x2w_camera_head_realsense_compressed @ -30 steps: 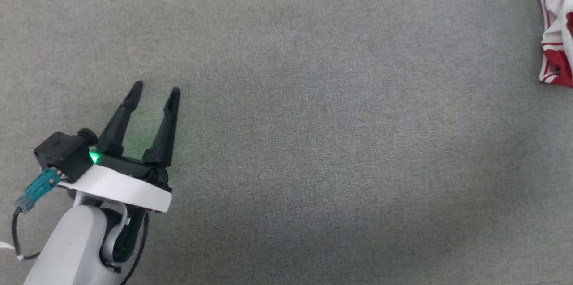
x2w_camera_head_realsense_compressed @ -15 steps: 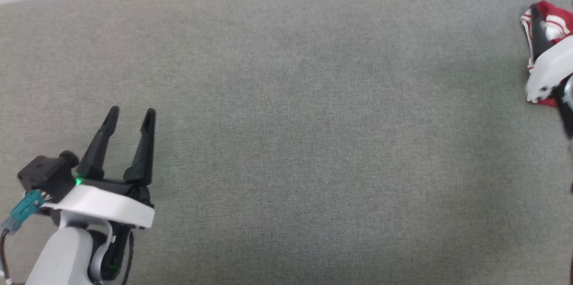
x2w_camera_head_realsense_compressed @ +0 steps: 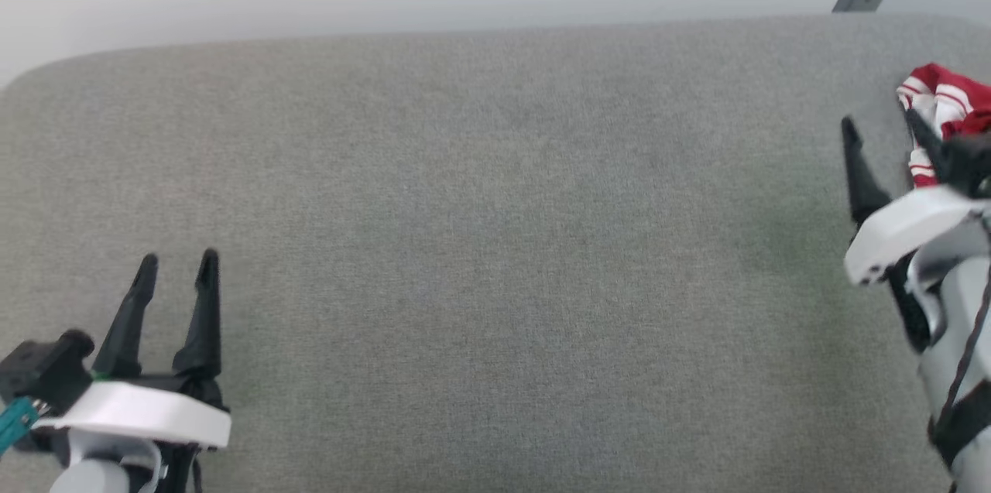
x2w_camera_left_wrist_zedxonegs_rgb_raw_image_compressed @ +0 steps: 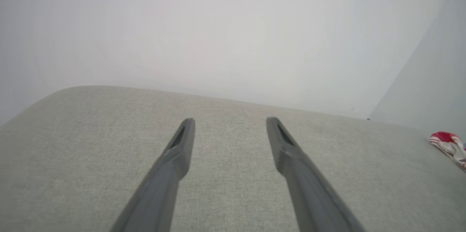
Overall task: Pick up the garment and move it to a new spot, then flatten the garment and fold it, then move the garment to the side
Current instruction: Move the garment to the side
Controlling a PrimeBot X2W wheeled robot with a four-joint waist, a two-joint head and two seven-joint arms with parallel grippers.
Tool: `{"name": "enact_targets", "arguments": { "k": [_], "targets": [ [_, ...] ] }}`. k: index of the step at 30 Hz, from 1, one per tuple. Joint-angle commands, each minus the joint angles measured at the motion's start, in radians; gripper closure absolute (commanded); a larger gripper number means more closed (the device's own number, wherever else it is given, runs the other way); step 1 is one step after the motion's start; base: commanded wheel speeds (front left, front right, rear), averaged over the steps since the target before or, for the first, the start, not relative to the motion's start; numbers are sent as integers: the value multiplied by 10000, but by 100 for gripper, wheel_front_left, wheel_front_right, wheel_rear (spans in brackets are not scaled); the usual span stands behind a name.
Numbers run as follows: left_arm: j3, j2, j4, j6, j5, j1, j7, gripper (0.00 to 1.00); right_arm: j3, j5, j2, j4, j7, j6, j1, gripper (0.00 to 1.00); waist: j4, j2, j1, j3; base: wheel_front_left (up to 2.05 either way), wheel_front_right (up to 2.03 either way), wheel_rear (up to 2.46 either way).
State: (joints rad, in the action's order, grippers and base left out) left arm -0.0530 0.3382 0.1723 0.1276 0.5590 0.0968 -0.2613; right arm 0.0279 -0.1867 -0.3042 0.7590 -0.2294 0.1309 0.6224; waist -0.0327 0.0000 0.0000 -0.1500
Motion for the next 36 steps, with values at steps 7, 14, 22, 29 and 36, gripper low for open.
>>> {"name": "enact_targets", "arguments": {
  "k": [7,14,22,29,36],
  "targets": [
    [472,-149,-124,32,-136,-713,-47,0,-212,-82,465,-1120,-196,-4,-1469,0,164,0,0,450,0,0,0],
    [594,-368,-127,32,-246,-1258,-47,0,-408,-135,938,-1836,-220,-4,-2698,0,240,0,0,746,0,0,0],
    [633,-423,-70,32,-189,-1685,-47,0,-635,-91,1314,-2503,-285,-4,-3691,0,237,0,0,1051,0,0,0],
    [762,-504,-150,32,-214,-2015,-47,0,-879,-94,1661,-3007,-328,-4,-4639,0,229,0,0,1292,0,0,0],
    [869,-576,-160,32,-210,-2245,-47,0,-993,11,1955,-3503,-357,-4,-5425,0,224,0,0,1423,0,0,0]
  ]
}}
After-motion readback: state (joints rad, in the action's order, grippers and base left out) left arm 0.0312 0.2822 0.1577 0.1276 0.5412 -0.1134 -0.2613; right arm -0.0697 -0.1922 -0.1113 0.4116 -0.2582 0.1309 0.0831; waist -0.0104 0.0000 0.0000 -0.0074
